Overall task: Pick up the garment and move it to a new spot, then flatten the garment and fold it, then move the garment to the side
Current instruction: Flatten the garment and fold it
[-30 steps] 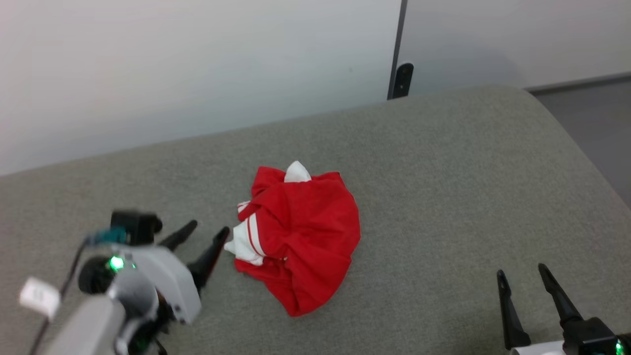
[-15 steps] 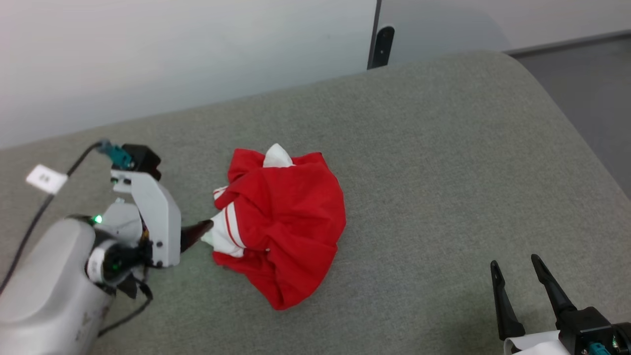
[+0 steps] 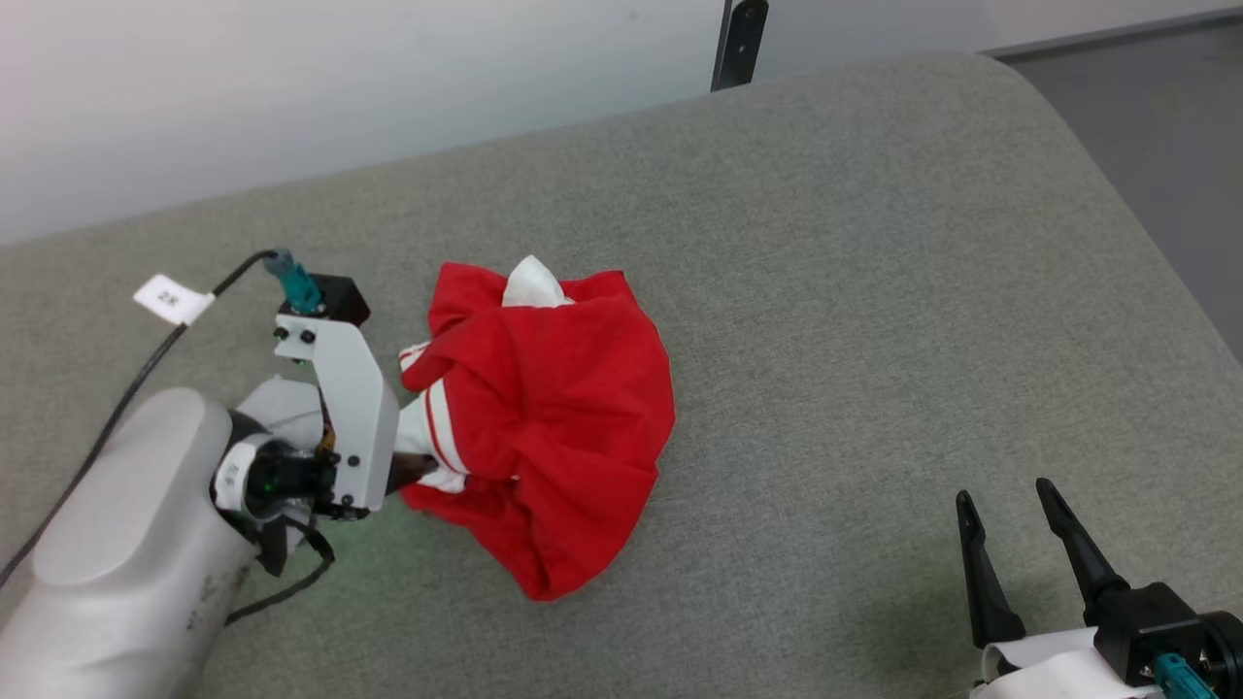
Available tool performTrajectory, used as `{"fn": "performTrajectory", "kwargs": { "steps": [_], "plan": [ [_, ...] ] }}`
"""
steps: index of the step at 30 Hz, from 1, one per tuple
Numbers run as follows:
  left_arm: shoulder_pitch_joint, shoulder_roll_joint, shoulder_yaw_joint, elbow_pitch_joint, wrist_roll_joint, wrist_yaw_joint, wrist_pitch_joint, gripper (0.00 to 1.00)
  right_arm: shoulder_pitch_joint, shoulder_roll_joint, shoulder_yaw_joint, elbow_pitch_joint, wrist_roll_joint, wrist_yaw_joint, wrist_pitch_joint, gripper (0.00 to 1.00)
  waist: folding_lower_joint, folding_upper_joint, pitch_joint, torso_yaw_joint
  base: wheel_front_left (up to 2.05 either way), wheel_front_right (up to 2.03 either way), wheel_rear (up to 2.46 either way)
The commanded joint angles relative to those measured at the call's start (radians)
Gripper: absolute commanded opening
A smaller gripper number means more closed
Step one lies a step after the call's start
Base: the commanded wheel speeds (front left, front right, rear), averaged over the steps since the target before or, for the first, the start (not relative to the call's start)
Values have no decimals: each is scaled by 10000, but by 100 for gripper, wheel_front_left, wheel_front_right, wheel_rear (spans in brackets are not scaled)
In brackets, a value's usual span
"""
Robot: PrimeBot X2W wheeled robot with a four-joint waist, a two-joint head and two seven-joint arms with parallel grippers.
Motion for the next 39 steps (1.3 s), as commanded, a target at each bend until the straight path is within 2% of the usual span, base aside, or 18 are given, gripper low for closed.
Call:
{"fn": "performTrajectory", "kwargs": {
  "steps": [1, 4, 6, 8, 9, 10, 16, 21, 28, 39],
  "plan": [
    [-99, 23, -60, 84, 67, 24, 56, 96, -187, 15, 13, 11, 89, -10, -9, 100, 0, -1, 89, -6, 0, 0, 0],
    [-305, -52, -163, 286, 143, -46, 101, 82, -198, 15, 58, 33, 120, -10, -9, 100, 0, -1, 180, -12, 0, 0, 0],
    [-383, -109, -240, 462, 165, -81, 211, 56, -229, 15, 77, 38, 128, -10, -9, 100, 0, -1, 231, -14, 0, 0, 0],
    [-505, -181, -287, 627, 188, -118, 223, 35, -263, 15, 94, 57, 148, -10, -9, 100, 0, -1, 276, -13, 0, 0, 0],
    [-569, -216, -310, 700, 190, -132, 234, 15, -284, 16, 102, 63, 157, -10, -9, 100, 0, -1, 296, -12, 0, 0, 0],
    [-654, -254, -342, 769, 206, -153, 237, 0, -299, 16, 108, 68, 162, -10, -9, 100, 0, -1, 312, -9, 0, 0, 0],
    [-965, -401, -508, 971, 178, -315, 453, 0, -323, 16, 83, 101, 157, -10, -9, 100, 0, -1, 324, 51, 0, 0, 0],
    [-1121, -280, -591, 910, 168, -419, 671, 0, -220, 16, -73, 161, 89, -10, -9, 100, 0, -1, 188, 262, 0, 0, 0],
    [-1157, 426, -698, 453, 397, -322, 1139, 0, -70, 17, -188, 197, -18, -10, -9, 100, 0, -1, -92, 734, 0, 0, 0],
    [-366, 2130, -596, -907, 444, 558, 2559, 0, -49, 16, -256, 251, -152, -10, -9, 100, 0, -1, -313, 1311, 0, 0, 0]
  ]
}}
